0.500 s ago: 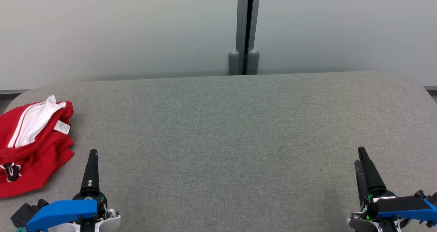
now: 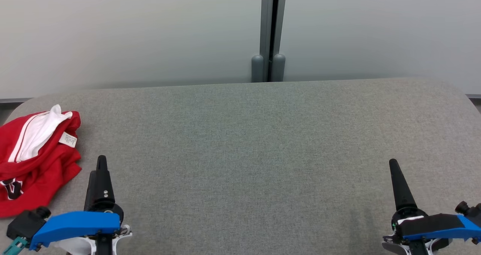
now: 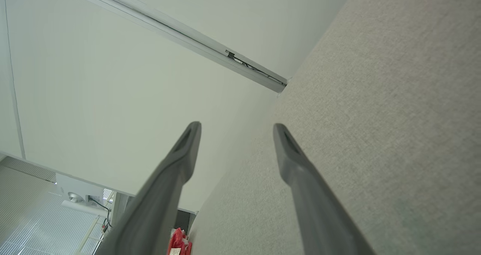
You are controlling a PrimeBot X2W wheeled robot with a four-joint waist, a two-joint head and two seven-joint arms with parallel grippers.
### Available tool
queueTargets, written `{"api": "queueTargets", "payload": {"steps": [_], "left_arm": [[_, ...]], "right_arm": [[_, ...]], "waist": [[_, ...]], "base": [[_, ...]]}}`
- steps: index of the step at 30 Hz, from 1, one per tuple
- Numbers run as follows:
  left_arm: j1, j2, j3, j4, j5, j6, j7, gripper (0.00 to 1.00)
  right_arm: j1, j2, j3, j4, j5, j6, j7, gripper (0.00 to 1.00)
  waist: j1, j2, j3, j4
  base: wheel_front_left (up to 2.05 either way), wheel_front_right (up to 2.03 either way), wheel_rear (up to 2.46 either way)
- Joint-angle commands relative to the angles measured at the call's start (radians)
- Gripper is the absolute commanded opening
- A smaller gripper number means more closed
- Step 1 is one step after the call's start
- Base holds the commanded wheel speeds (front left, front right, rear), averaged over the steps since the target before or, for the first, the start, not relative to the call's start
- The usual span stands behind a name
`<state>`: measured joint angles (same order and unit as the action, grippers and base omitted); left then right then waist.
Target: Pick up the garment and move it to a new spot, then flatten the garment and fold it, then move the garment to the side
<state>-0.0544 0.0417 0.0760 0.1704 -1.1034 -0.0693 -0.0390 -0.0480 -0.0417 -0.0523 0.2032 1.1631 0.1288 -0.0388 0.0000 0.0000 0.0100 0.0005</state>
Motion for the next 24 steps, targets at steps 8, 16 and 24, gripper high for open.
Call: {"api": "queueTargets", "payload": {"steps": [8,16,24], "left_arm": [[-0.007,0.008,-0.042,-0.018,0.206,0.021,-0.038,1.0],[-0.006,0.009,-0.063,-0.004,0.366,0.026,-0.063,1.0],[0.001,0.011,-0.071,0.007,0.486,0.034,-0.087,1.0]], "right_arm": [[0.004,-0.007,0.029,-0.023,-0.131,0.001,-0.038,1.0],[0.009,-0.008,0.042,-0.015,-0.28,0.002,-0.063,1.0],[0.015,-0.009,0.044,-0.004,-0.415,0.002,-0.087,1.0]], "waist": [[0.0,0.0,-0.001,0.002],[0.0,0.0,0.001,0.005],[0.0,0.0,0.0,0.007]], "base": [[0.0,0.0,0.0],[0.0,0.0,0.0],[0.0,0.0,0.0]]}}
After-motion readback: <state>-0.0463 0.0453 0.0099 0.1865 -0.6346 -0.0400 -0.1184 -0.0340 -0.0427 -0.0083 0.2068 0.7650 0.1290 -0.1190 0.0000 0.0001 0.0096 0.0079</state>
